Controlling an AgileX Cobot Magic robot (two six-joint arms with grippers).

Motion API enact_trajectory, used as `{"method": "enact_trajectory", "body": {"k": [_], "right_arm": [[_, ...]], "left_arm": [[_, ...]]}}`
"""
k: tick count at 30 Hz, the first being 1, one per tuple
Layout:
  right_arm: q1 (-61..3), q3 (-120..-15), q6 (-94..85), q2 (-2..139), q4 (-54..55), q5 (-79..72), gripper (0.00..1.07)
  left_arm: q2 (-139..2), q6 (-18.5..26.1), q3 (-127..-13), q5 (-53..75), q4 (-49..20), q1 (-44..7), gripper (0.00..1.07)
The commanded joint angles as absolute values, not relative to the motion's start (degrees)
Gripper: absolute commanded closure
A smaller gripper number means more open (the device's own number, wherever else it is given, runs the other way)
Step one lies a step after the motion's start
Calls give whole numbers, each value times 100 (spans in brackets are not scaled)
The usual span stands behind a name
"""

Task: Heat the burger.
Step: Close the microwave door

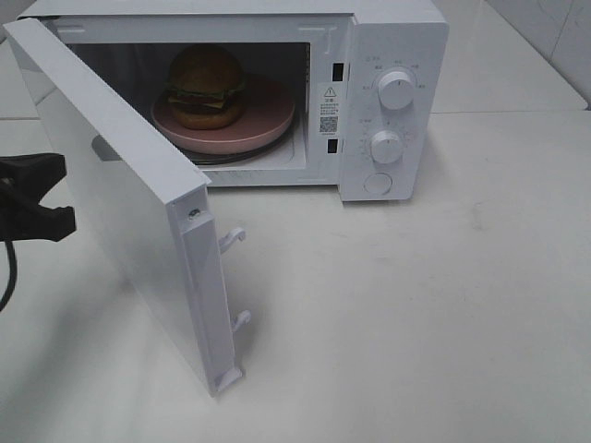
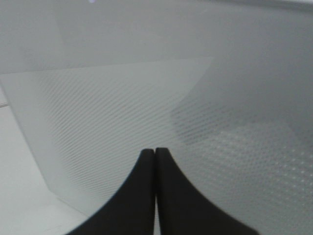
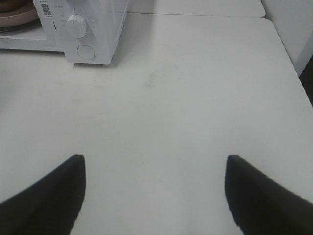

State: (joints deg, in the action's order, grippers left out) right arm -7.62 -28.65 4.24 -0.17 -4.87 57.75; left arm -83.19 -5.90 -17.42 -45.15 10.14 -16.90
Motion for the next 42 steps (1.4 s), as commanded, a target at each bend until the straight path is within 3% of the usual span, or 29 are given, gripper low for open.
{"method": "enact_trajectory", "body": {"k": [1,17,24,34,42], "right_arm": [[-733,-2853,418,-183,-516,5718,31],[-733,-2853,418,-183,-516,5718,31],[-733,-2853,418,-183,-516,5718,31],[-733,-2853,418,-183,-516,5718,31],[-733,-2853,418,-183,-516,5718,31]], "left_arm": [[-8537,-573,-1937,-4670,888,-1977,107],[-9511,126,-3008,-4721,-848,-3369,107],[-10004,808,-3810,-4589,-1811,-3879,107],[-10617,1444,-4767,-4418,-2859,-4217,107],[-11104,1667,-5632,-4108,-3128,-4234,107]]}}
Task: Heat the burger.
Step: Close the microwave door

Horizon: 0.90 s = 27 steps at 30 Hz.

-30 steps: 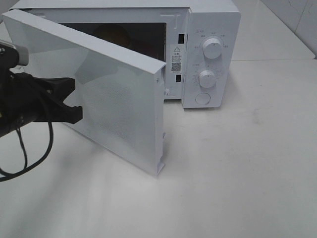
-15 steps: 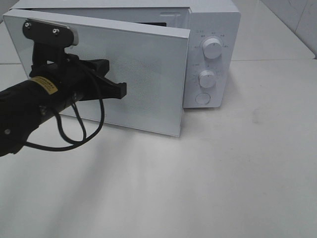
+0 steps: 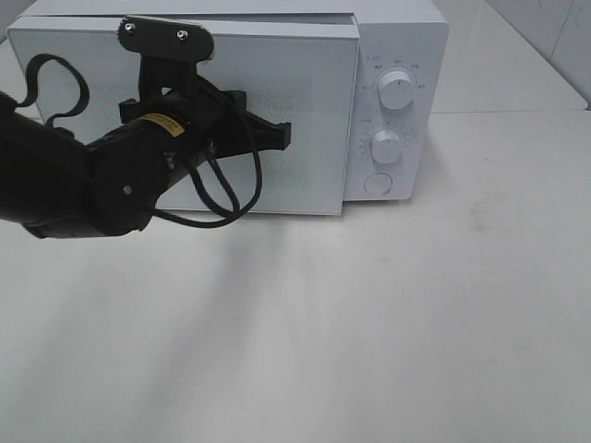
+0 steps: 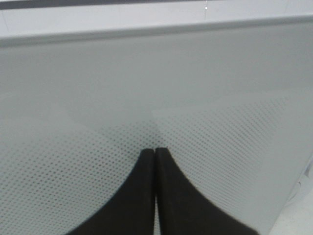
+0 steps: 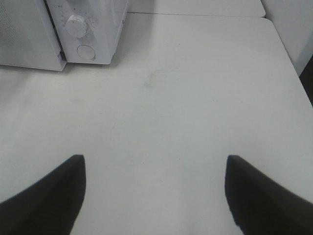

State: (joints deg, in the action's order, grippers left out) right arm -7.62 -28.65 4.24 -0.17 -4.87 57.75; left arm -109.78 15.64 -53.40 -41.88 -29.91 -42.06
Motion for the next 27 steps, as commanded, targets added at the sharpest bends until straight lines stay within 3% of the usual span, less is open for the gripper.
{"method": "enact_trajectory", "body": {"k": [1,15,27], "right_arm": [[-733,-2853,418,-183,-516,5718,31],[-733,-2853,418,-183,-516,5718,31],[-733,-2853,384,-183,-510,5718,31]], "left_arm": [[-11104,1667,-5632,-4108,-3128,-4234,107],[-11769,2005,-6835,-3764,-3524,-4228,107],[-11534,2154,-6887,-2871,-3501,-4406,107]]}}
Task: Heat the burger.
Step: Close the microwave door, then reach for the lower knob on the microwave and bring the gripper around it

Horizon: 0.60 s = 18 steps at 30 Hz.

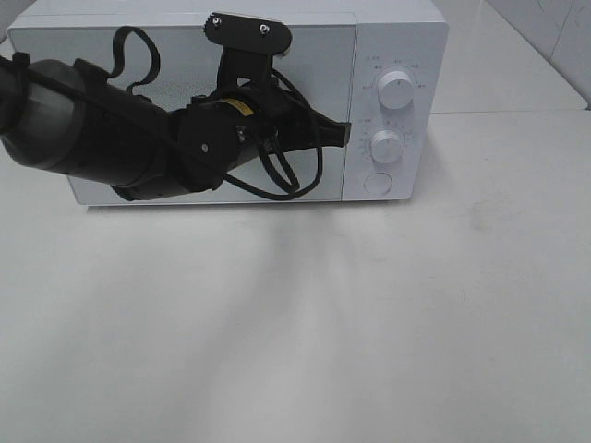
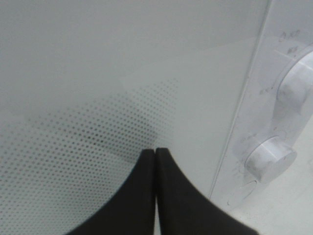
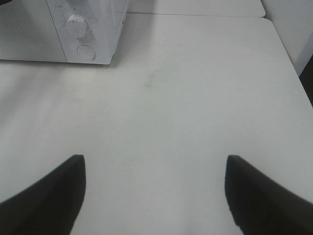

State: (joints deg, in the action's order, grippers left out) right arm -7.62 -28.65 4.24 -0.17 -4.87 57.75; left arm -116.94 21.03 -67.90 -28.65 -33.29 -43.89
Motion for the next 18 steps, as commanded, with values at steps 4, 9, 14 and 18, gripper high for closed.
{"method": "enact_trajectory", "body": {"k": [4,9,14,18], "right_arm": [[-733,-2853,355,-183,-510,5718,31],[-733,-2853,355,-183,-510,5718,31],[-733,-2853,355,-183,-510,5718,31],[-733,-2853,355,-183,-510,5718,31]], "left_arm": [[-11408,2613,-6881,-2206,-3529,-4612,107],[-11270,2710,-6881,-1278,-3529,-4670,107],[-11047,2710,-6881,-149,-3489,-4670,101],[-10984,2710,-6881,997,-3386,-4670,68]]}}
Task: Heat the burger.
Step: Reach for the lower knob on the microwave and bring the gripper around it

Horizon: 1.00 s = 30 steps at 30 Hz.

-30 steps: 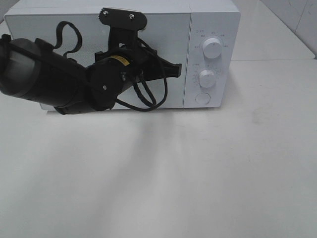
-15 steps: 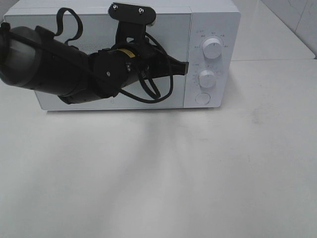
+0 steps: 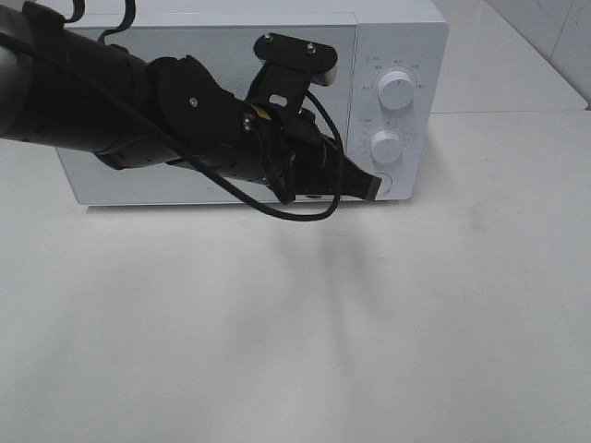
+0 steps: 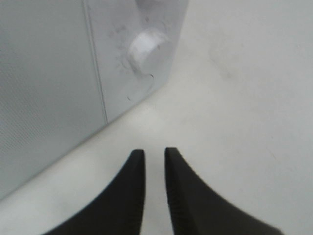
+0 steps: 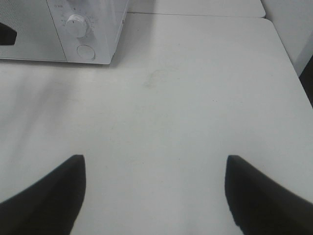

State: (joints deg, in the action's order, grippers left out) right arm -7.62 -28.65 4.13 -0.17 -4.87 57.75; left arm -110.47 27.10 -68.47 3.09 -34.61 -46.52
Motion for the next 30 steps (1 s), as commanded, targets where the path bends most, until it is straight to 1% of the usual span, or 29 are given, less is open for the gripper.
{"method": "enact_trajectory", "body": {"k": [1,3,4,5,6,7,8,9,11,13,14,15,16,18,19,20,21,22,23,24,25,26,27,28,29,30], "right_arm": [[-733,-2853,355,-183,-510,5718,31],[-733,-2853,355,-183,-510,5718,31],[-733,-2853,355,-183,-510,5718,31],[-733,-2853,355,-183,-510,5718,31],[-733,-2853,355,-183,-510,5718,31],[-733,-2853,355,-183,-510,5718,31],[-733,-2853,355,-183,-510,5718,31],[-733,-2853,355,-183,-510,5718,31],[-733,-2853,355,-183,-510,5718,31],[-733,-2853,355,-183,-510,5718,31],[-733,-2853,355,-183,-510,5718,31],[-733,-2853,355,-183,-510,5718,31],[-733,-2853,355,-183,-510,5718,31],[-733,-2853,355,-183,-510,5718,31],[-733,-2853,355,-183,-510,5718,31],[-733,-2853,355,-183,-510,5718,31],[-733,-2853,355,-183,-510,5718,31],[-733,-2853,355,-183,-510,5718,31],[-733,-2853,355,-183,-510,5718,31],[-733,-2853,355,-183,-510,5718,31],[-733,-2853,355,-183,-510,5718,31],[-733,-2853,355,-183,-510,5718,31],[-733,-2853,355,-183,-510,5718,31],[-733,-2853,355,-183,-510,5718,31],[-733,-2853,355,-183,-510,5718,31],[-733,-2853,355,-183,-510,5718,31]], "left_arm": [[-10984,2710,-6881,997,-3386,-4670,68],[-10984,2699,-6881,1639,-3380,-4670,18],[-10984,2699,-6881,1639,-3380,-4670,18],[-10978,2699,-6881,1874,-3358,-4670,9],[-10978,2704,-6881,2263,-3329,-4670,5],[-10978,2704,-6881,2263,-3329,-4670,5],[-10978,2704,-6881,2733,-3231,-4652,5],[-10978,2704,-6881,2733,-3231,-4652,5],[-10921,2699,-6881,3363,-2997,-4624,6],[-10898,2699,-6881,3547,-2945,-4612,6],[-10777,2670,-6881,3988,-2853,-4549,6],[-10777,2670,-6881,3988,-2853,-4549,6],[-10651,2538,-6881,4320,-2813,-4429,6],[-10571,2475,-6881,4481,-2813,-4354,6],[-10405,2320,-6881,4761,-2813,-4154,6],[-10405,2320,-6881,4761,-2813,-4154,6],[-10273,2200,-6881,4979,-2796,-3948,6],[-10273,2200,-6881,4979,-2796,-3948,6],[-10210,2160,-6881,5076,-2790,-3845,6],[-10078,2051,-6881,5323,-2773,-3604,6],[-10078,2051,-6881,5323,-2773,-3604,6],[-9969,1977,-6881,5535,-2750,-3392,6],[-9901,1937,-6881,5655,-2733,-3289,6],[-9901,1937,-6881,5655,-2733,-3289,6],[-9780,1833,-6881,5901,-2653,-3111,6],[-9780,1833,-6881,5901,-2653,-3111,6]]}}
